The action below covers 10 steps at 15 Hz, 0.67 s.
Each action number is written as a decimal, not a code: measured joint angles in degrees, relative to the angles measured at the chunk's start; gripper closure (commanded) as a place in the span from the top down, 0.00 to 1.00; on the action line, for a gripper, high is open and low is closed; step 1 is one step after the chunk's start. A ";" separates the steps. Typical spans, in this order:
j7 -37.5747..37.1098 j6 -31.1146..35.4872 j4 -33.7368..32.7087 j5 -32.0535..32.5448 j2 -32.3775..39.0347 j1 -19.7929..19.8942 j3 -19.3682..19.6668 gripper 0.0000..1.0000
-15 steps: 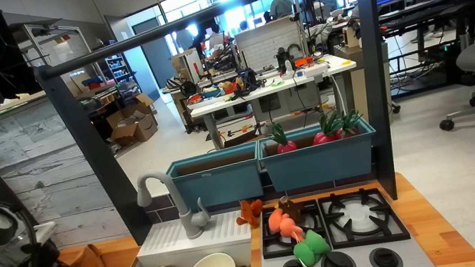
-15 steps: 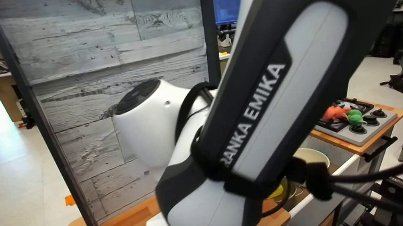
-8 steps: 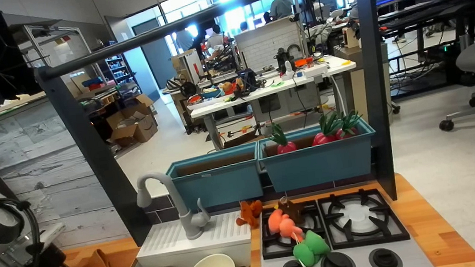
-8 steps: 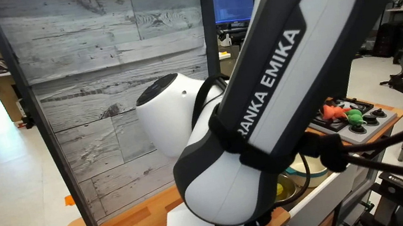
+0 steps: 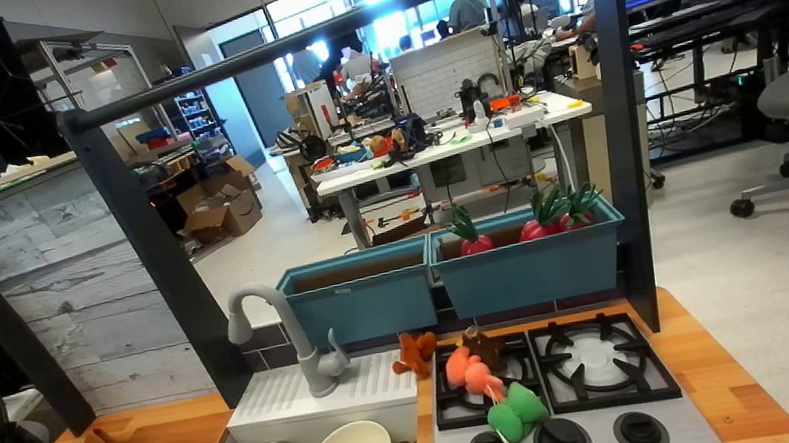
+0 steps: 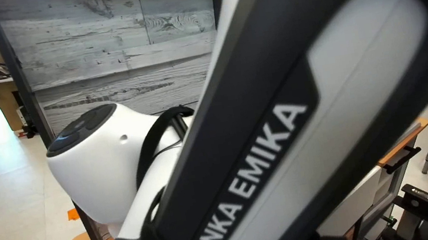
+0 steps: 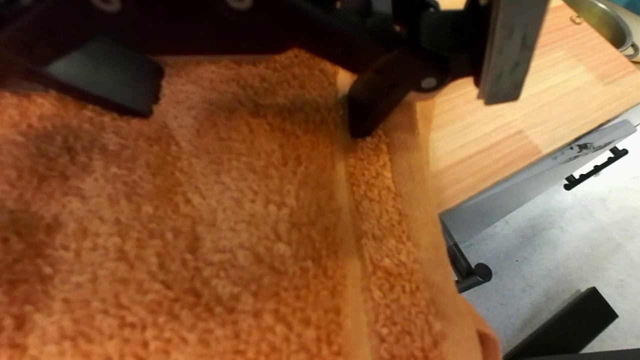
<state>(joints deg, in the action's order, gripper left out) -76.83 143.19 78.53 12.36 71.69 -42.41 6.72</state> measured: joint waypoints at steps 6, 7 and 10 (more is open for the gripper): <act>-3.06 -0.30 3.79 -1.69 -1.38 3.66 2.80 1.00; -4.43 0.00 5.75 -1.74 -2.15 4.79 3.86 1.00; -7.88 0.77 10.93 -1.76 -4.05 8.35 6.35 1.00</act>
<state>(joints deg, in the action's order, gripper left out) -84.72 143.96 89.47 10.60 67.64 -34.05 13.06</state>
